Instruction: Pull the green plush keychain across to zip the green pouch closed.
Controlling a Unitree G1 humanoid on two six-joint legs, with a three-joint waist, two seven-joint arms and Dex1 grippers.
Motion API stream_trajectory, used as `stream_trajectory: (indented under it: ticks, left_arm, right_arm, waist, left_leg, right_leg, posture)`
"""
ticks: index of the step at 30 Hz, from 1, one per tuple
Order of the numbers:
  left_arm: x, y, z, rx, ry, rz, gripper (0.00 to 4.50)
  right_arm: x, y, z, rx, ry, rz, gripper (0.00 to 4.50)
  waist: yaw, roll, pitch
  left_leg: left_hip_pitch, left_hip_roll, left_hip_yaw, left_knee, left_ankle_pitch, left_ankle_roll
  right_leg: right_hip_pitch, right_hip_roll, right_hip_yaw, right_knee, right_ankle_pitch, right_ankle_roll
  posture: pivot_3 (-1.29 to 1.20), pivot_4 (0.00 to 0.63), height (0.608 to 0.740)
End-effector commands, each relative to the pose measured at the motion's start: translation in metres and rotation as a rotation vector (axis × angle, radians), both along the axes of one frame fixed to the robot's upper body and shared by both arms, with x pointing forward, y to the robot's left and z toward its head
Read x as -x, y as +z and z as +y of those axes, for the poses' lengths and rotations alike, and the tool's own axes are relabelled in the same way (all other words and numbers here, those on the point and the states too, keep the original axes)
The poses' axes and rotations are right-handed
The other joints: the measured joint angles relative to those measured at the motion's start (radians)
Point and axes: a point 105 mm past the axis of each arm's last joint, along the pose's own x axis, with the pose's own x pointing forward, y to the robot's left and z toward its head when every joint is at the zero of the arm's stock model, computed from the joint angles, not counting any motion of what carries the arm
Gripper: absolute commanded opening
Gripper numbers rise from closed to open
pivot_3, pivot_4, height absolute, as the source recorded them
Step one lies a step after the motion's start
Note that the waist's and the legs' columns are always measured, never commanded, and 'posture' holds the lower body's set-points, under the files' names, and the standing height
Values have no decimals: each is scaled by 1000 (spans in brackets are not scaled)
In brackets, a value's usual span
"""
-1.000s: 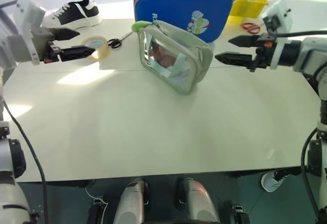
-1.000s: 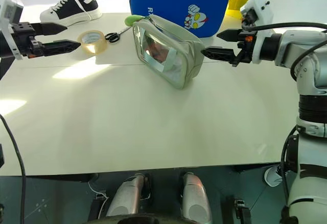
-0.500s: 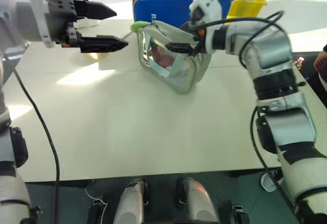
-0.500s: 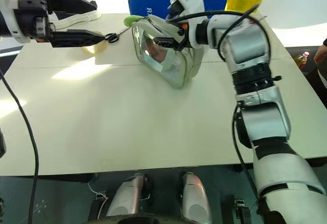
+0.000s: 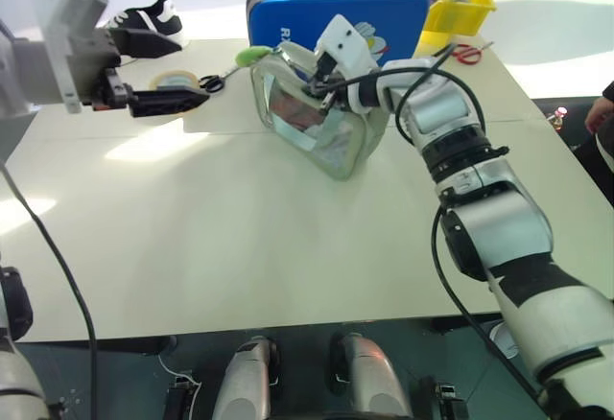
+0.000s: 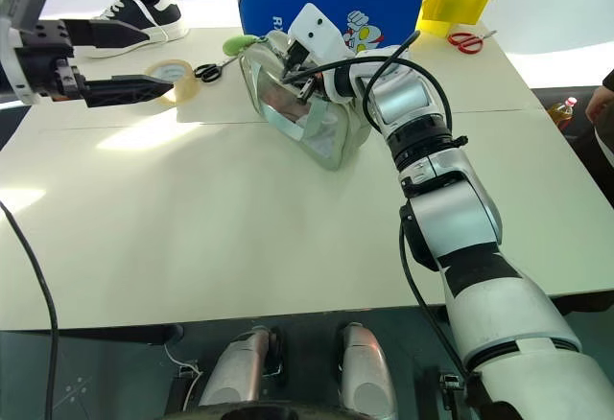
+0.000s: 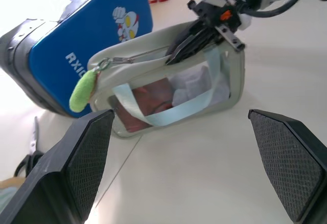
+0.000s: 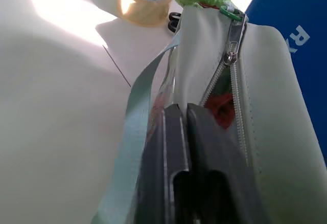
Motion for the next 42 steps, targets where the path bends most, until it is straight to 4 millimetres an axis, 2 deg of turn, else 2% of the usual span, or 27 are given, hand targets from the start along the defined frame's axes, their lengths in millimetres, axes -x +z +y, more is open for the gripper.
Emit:
stream_trajectory:
  ticks: [1,5,10,15,18,22,26,29,33,37,40,42]
  left_arm:
    - [-1,5,32,40,131,-42,4500]
    - [2,-7,45,69,178,-10,4500]
    - [7,-15,46,82,181,5,4500]
    - [7,-20,41,93,174,16,4500]
    - [6,-21,38,94,165,19,4500]
    - [5,-20,34,98,153,18,4500]
    - [5,-25,27,92,128,38,4500]
    - [5,-29,24,85,114,53,4500]
    - [3,-34,22,70,101,66,4500]
    - [3,-41,21,52,86,89,4500]
    - [3,-48,17,32,70,108,4500]
    - [2,-53,15,14,60,118,4500]
  right_arm:
    - [21,41,7,26,185,-136,63]
    - [39,45,-3,98,333,-157,63]
    - [55,26,-11,144,432,-104,63]
    - [78,14,2,95,504,-64,63]
    - [89,14,7,72,543,-64,63]
    - [93,11,8,87,541,-77,63]
    - [86,3,5,105,486,-88,63]
    - [84,5,3,87,460,-74,990]
    - [87,24,-6,58,410,-117,2994]
    - [96,47,-35,21,334,-113,2994]
    - [107,44,-58,44,293,-67,2994]
    - [116,35,-69,62,279,-21,2994]
  waist:
    - [0,0,0]
    - [3,0,0]
    - [6,-1,0]
    - [5,-1,0]
    - [1,-1,0]
    - [4,-1,0]
    - [10,-1,0]
    - [9,-1,0]
    - [9,-1,0]
    - [14,-1,0]
    - [13,-1,0]
    - [12,-1,0]
  left_leg:
    - [0,0,0,0,0,0]
    - [-1,0,0,0,0,0]
    - [-1,0,0,0,0,0]
    - [0,0,-1,0,0,-1]
    - [1,1,-1,0,1,-2]
    - [1,1,-1,0,1,-2]
    - [1,1,-1,1,1,-2]
    - [1,0,-1,1,1,-2]
    - [1,1,-1,1,1,-2]
    - [0,0,-2,2,1,-2]
    - [0,0,-2,3,0,0]
    - [0,0,-2,3,-1,0]
  right_leg:
    - [0,0,0,0,0,0]
    - [-1,0,0,0,0,0]
    - [0,0,0,0,0,0]
    - [2,0,0,0,0,0]
    - [2,0,0,1,0,0]
    - [1,1,0,1,0,0]
    - [2,1,0,1,0,0]
    - [2,0,-1,1,0,0]
    - [2,0,-1,1,0,0]
    - [2,0,-1,1,0,0]
    - [3,0,-1,0,0,0]
    - [3,0,-1,0,0,0]
  posture:
    - [0,150,740]
    - [0,150,740]
    - [0,150,740]
    - [0,150,740]
    - [0,150,740]
    - [0,150,740]
    - [0,150,740]
    - [0,150,740]
    - [0,150,740]
    - [0,150,740]
    - [0,150,740]
    - [0,150,740]
